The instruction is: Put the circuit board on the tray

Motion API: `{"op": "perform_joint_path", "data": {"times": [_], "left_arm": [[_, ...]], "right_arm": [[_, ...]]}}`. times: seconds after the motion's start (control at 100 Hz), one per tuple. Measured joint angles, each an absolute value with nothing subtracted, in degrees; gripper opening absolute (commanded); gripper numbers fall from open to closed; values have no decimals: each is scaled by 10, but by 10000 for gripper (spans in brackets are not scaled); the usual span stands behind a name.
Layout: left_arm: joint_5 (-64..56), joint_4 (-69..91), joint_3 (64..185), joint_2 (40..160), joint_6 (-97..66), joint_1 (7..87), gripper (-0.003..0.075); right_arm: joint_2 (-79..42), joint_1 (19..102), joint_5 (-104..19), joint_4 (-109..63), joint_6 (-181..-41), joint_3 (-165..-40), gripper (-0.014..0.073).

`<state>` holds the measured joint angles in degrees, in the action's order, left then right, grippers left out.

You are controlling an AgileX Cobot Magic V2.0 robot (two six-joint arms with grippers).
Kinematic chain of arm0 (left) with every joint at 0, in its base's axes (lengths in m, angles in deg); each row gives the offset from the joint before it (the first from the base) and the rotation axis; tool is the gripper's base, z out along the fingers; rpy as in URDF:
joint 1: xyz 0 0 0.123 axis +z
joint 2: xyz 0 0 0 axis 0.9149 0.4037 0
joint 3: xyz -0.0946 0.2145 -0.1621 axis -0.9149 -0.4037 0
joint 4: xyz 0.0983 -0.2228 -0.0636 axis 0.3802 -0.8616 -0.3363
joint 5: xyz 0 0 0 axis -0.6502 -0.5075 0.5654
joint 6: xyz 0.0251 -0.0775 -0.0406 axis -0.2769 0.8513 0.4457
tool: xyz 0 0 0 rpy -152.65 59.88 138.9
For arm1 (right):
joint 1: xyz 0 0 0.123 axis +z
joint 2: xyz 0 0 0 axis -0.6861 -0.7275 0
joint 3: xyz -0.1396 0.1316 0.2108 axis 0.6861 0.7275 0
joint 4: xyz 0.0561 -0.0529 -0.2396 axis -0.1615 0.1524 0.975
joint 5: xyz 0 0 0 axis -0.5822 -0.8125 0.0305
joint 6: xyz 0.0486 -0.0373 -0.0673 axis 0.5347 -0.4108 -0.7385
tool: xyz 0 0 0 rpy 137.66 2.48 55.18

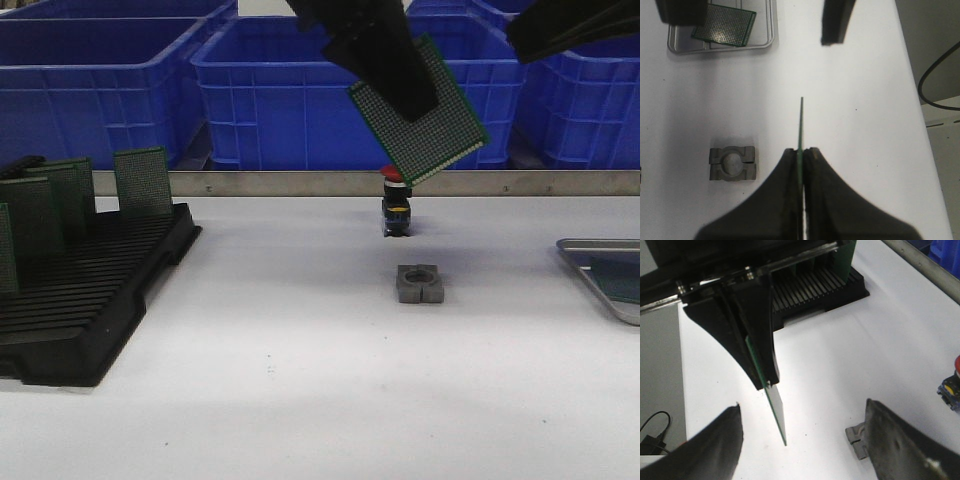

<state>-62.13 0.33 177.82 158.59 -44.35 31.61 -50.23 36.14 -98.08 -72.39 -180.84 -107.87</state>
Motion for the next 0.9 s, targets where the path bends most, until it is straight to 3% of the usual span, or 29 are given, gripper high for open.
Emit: {"op": "perform_joint_path", "data": {"times": [0.9], "left_arm": [[-621,3,1778,1586,-444,316,-18]], "right_arm": [[-543,408,-981,-723,-1812,-1061,527]]}}
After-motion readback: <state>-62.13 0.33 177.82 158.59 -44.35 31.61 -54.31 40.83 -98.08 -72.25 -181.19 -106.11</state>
